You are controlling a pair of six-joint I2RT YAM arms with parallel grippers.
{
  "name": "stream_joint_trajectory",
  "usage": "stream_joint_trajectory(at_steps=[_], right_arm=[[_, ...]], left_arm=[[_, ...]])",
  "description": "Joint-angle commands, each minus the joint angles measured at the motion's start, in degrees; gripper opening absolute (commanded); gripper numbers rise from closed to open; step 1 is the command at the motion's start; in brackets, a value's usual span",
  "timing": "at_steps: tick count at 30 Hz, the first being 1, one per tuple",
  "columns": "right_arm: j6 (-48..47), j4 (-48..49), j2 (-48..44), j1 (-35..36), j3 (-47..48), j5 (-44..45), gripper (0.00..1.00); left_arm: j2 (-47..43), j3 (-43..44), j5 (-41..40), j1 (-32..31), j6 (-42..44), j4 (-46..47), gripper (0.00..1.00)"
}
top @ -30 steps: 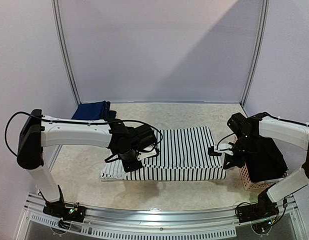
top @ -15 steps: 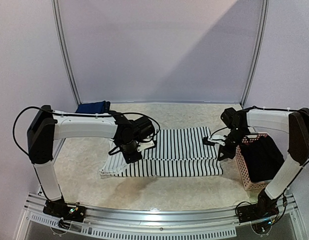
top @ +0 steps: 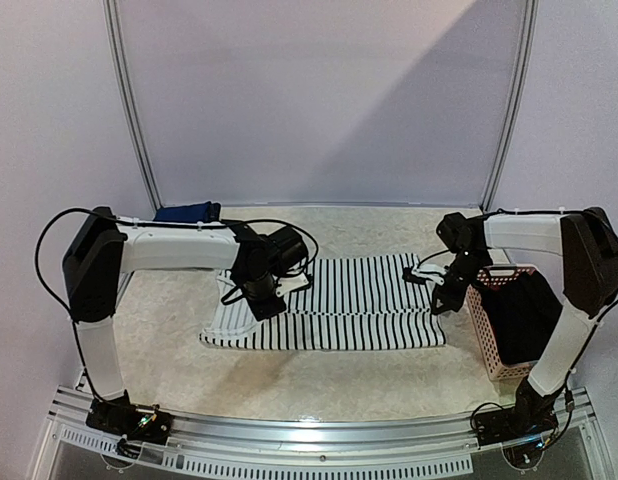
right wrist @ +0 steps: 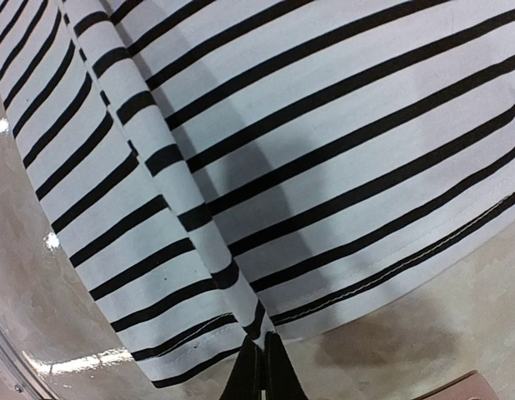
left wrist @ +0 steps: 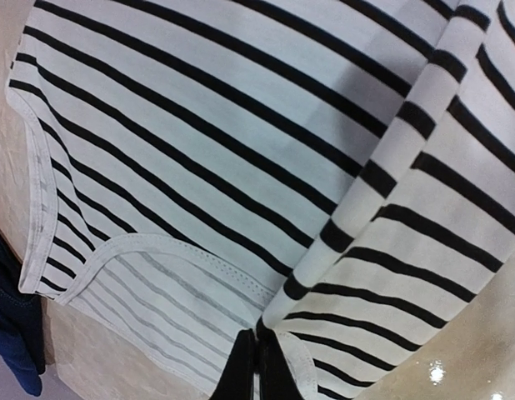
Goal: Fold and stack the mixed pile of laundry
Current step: Fold the flattened tank top at the center of the board.
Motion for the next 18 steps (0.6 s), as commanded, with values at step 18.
stream_joint_trajectory(at_steps=[18], right_arm=[[10.41, -0.55, -5.73, -0.76, 5.82, 1.42, 0.34]], left_arm=[[-4.11, 4.48, -4.76, 3.20, -9.06, -1.88, 0.20]])
